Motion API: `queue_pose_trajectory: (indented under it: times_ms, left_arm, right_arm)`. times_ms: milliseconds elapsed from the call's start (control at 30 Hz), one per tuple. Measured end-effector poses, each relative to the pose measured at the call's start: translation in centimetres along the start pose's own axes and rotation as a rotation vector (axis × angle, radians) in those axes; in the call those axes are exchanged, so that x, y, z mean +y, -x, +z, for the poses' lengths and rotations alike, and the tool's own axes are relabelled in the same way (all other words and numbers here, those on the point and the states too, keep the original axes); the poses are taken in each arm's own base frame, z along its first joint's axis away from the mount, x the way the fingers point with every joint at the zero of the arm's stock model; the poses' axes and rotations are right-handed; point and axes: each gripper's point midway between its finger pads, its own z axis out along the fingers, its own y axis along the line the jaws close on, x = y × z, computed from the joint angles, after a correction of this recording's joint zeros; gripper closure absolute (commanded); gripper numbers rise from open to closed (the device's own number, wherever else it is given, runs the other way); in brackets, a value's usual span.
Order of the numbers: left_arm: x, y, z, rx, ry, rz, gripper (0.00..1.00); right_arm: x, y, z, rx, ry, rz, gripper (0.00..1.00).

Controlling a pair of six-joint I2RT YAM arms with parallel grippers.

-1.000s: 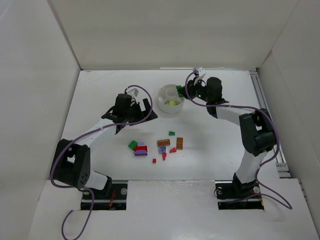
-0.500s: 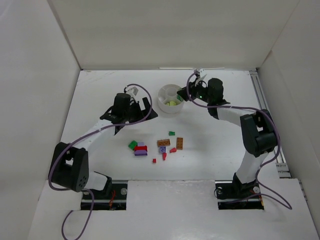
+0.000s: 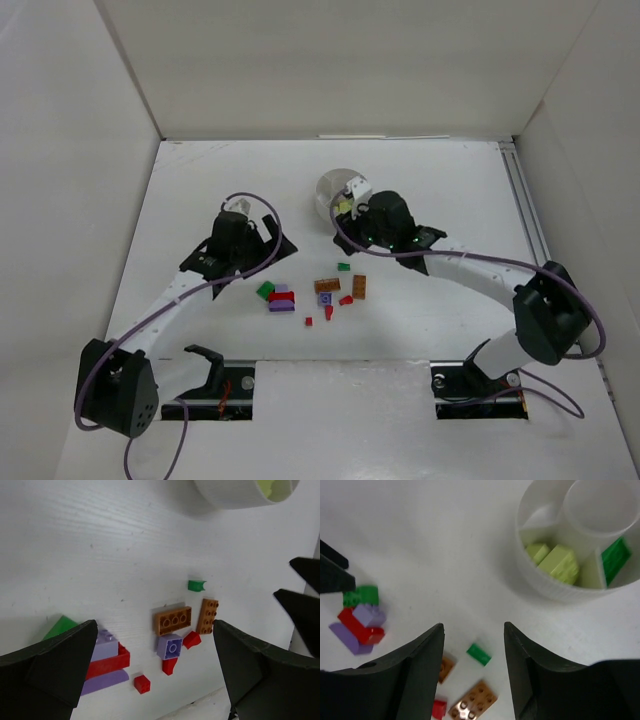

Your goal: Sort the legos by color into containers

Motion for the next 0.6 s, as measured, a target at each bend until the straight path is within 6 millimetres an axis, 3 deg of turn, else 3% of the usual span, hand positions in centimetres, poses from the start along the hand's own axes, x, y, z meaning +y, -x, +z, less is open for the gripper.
queue_pose_trajectory:
  times_ms: [100, 267, 400, 600]
  left_arm:
    - [1.8, -1.8, -0.6, 0.019, 0.049, -0.059, 0.00]
    - [3.7, -3.3, -2.1, 0.019, 0.114, -0.120, 0.00]
    - [3.8, -3.0, -2.9, -0.011, 0.123, -0.135, 0.00]
    - [4.3, -3.1, -3.3, -0.017, 0.147, -0.145, 0.00]
  right_arm:
    - [1.9, -4.6, 0.2, 0.153, -0.005, -0.026, 0.43]
    - [1.8, -11.5, 0.5, 0.380, -0.063, -0.057, 0.43]
    - [0.9, -14.2, 0.6, 0.471, -0.105, -0.069, 0.42]
    - [0.3, -15.2, 1.6, 0.510, -0.122, -0.098, 0.42]
